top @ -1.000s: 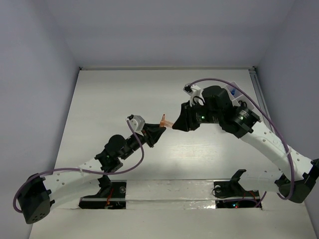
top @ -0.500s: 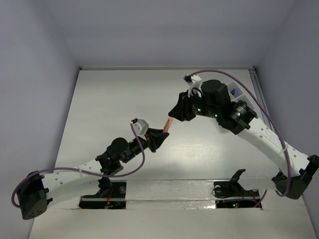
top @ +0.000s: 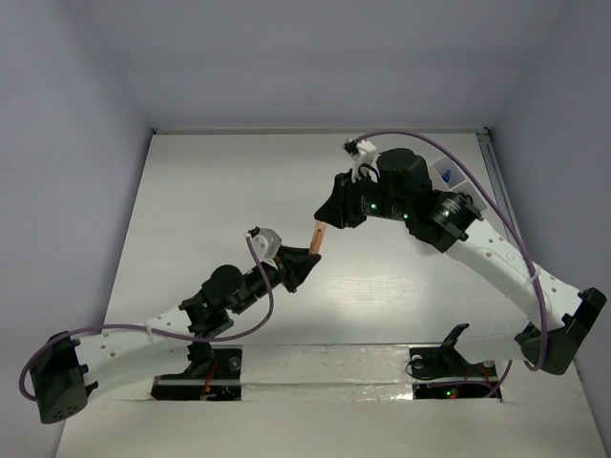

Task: Sort the stationery into containers
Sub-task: Close the pen cap on the pen.

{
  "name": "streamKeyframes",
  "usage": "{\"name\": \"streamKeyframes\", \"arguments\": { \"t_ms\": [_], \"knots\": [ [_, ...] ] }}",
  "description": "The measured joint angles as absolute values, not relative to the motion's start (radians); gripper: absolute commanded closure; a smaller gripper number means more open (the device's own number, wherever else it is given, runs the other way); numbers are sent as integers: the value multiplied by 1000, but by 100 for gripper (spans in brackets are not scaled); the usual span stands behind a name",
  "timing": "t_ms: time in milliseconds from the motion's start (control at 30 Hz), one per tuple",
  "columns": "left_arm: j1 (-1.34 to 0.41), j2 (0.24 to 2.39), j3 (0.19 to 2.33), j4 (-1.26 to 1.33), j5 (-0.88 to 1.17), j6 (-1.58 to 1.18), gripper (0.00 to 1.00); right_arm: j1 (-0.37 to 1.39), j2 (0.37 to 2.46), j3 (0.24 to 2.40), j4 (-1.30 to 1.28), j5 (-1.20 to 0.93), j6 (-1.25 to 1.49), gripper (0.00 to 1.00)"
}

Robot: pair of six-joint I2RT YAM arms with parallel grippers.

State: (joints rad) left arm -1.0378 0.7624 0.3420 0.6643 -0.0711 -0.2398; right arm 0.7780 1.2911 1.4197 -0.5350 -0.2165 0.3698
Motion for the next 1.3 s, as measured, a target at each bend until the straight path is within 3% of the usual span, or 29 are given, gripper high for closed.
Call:
{"name": "streamKeyframes", "arguments": {
  "t_ms": [767,1300],
  "knots": [
    [-1046,754,353,619,-161,-321,100,862,1235,1159,-244,-173,443,100],
    [-1047,768,450,313,-168,-311,100,971,1156,830,105,50,581,100]
  ]
}}
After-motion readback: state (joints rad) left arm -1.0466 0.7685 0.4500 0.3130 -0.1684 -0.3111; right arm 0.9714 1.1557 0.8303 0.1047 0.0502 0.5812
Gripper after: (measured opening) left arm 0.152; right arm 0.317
